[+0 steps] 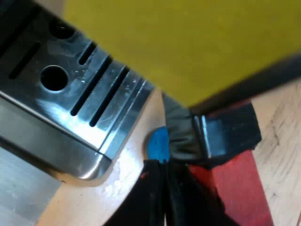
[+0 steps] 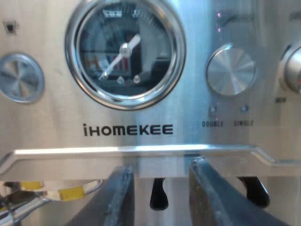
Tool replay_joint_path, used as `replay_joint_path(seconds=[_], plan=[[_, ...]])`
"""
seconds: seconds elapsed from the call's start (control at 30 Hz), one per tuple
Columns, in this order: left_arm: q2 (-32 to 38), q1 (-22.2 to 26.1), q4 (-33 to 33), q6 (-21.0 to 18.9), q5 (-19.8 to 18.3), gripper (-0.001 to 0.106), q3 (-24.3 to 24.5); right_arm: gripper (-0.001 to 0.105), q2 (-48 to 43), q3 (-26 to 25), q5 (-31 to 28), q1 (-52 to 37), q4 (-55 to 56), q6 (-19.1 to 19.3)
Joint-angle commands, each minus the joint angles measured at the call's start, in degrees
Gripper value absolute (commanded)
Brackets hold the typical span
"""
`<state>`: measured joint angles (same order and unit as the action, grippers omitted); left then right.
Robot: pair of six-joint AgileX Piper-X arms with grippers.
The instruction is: Put the handle in the coffee machine
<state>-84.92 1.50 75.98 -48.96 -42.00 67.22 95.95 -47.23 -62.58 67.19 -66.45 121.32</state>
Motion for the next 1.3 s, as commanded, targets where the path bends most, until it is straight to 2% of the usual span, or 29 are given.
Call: replay_joint_path(seconds=[0.03,0.2,0.5,0.7,0.93,1.13,1.3], plan=[[1.8,-0.6,0.8,-0.2,-1.3,0.0,0.0,0.032,-1.2,1.0,-0.7,0.7,-0.9,0.6],[4.5,-1.6,1.3,-0.2,-1.7,0.0,0.0,0.032,-2.7,1.9,-3.6,1.7,-0.5,0.7],[4.7,-6.0,2.0,-0.4,-1.8,0.0,-1.7,0.032,-2.8,1.9,-4.4,3.3,-0.1,0.9],[4.7,-6.3,2.2,-2.4,-3.9,0.0,-1.9,0.032,-2.8,2.2,-7.0,5.4,-0.1,1.0],[4.7,-6.3,3.4,-2.7,-4.8,0.0,-1.9,0.032,-3.0,3.7,-7.4,7.9,-0.1,1.0],[5.6,-6.3,3.8,-2.8,-6.6,0.0,-2.4,0.032,-4.8,6.5,-8.3,9.1,-0.1,1.0],[8.7,-7.5,2.0,-3.6,-6.8,0.0,-6.5,0.032,-9.7,10.9,-8.3,9.7,-0.1,1.0]])
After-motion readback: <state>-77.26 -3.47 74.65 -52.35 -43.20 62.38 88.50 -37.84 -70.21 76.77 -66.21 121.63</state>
